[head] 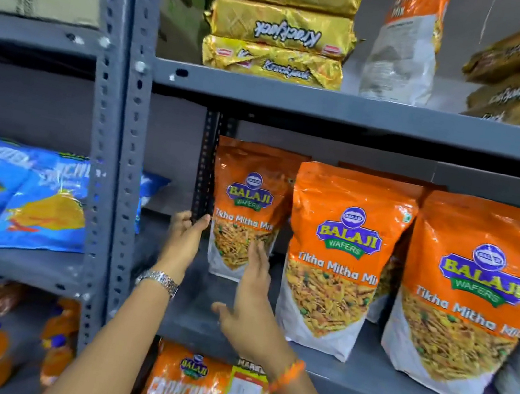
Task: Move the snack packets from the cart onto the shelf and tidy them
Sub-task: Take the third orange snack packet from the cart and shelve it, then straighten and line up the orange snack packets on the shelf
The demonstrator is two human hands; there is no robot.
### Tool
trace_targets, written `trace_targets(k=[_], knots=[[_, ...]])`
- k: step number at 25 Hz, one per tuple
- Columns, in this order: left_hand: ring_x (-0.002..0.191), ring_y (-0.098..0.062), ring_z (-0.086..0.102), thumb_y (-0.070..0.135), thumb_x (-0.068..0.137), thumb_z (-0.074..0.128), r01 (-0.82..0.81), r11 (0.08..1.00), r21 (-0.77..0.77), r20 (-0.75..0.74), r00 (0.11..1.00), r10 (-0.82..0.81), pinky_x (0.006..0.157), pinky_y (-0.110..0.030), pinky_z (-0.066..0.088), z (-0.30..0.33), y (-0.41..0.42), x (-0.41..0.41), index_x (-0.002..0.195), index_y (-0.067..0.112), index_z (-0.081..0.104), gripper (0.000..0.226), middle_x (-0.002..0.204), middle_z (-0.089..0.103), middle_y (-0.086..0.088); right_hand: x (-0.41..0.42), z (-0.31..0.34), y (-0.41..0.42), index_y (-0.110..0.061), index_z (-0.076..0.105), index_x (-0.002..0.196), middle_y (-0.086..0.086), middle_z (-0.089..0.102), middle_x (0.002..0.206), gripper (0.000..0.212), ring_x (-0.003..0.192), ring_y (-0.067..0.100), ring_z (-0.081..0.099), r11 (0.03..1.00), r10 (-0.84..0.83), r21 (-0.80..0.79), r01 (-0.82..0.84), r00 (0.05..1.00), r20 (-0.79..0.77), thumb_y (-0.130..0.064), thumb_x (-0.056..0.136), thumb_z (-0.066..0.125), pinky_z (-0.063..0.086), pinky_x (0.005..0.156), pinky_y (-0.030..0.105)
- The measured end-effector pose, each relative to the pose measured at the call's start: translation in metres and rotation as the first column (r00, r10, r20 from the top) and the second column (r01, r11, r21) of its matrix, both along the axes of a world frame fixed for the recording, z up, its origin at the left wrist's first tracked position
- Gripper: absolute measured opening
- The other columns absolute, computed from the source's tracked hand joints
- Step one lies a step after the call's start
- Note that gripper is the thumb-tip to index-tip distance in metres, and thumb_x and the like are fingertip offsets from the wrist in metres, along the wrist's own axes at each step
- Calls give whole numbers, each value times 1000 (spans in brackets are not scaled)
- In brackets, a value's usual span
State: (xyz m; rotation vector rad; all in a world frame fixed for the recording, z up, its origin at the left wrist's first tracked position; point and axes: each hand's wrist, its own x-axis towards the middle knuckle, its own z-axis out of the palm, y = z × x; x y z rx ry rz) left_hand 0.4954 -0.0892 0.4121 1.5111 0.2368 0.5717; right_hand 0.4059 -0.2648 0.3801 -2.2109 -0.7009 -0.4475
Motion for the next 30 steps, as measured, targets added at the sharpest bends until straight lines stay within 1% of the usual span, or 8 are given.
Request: trace_targets(k=[5,8,9,11,14,19,26,30], knots=[[119,-23,55,37,95,66,217,975,39,-82,974,-213,94,-35,42,20,8,24,147,14,40,62,138,52,1,62,8,43,-10,-15,163,15,-4,172,127,161,38,2,931,-253,196,309,931,-265,-8,77,78,14,129,41],[105,-17,62,12,92,71,407,913,19,-161,903,-399,76,-34,52,20,2,34,130,24,37,52,123,59,2,86,7,45,-5,-21,160,20,-6,172,143,162,37,-1,888,-326,214,408,885,-332,-24,72,89,13,130,47],[110,-22,63,2,90,71,427,903,41,-165,895,-415,80,-42,56,17,1,40,125,26,38,54,120,63,1,93,9,45,-4,-20,161,19,-2,172,144,161,36,5,886,-330,213,411,884,-331,-28,72,91,18,129,47],[118,-30,63,-9,85,70,385,916,111,-166,916,-365,97,-55,54,12,0,47,125,24,43,58,120,67,-7,100,13,45,-5,-7,162,19,20,168,133,154,34,28,867,-302,283,410,884,-357,-28,73,90,32,123,45],[114,-31,67,-10,85,70,328,934,142,-116,942,-314,98,-56,55,6,-3,52,123,26,49,57,123,68,-11,103,18,42,-5,18,154,17,45,153,111,138,31,49,837,-308,344,426,886,-348,-31,74,90,45,113,42],[111,-30,68,-7,85,71,334,930,156,-82,942,-324,98,-54,55,2,-3,57,127,25,51,57,125,68,-10,110,20,42,-5,24,150,18,44,152,96,138,31,48,823,-318,333,460,859,-402,-29,81,85,44,113,36],[110,-30,69,1,84,77,294,935,197,-62,956,-288,98,-53,55,-4,0,54,128,25,54,55,120,70,-4,103,19,38,-5,24,149,19,49,147,97,137,34,51,854,-289,310,418,876,-385,-28,78,87,46,113,41],[124,-32,63,5,84,78,280,941,189,-88,960,-267,105,-52,51,2,-1,36,139,16,51,62,133,65,-10,66,22,37,-4,10,159,14,46,156,80,142,29,49,886,-253,288,363,900,-356,-8,98,63,43,115,35]])
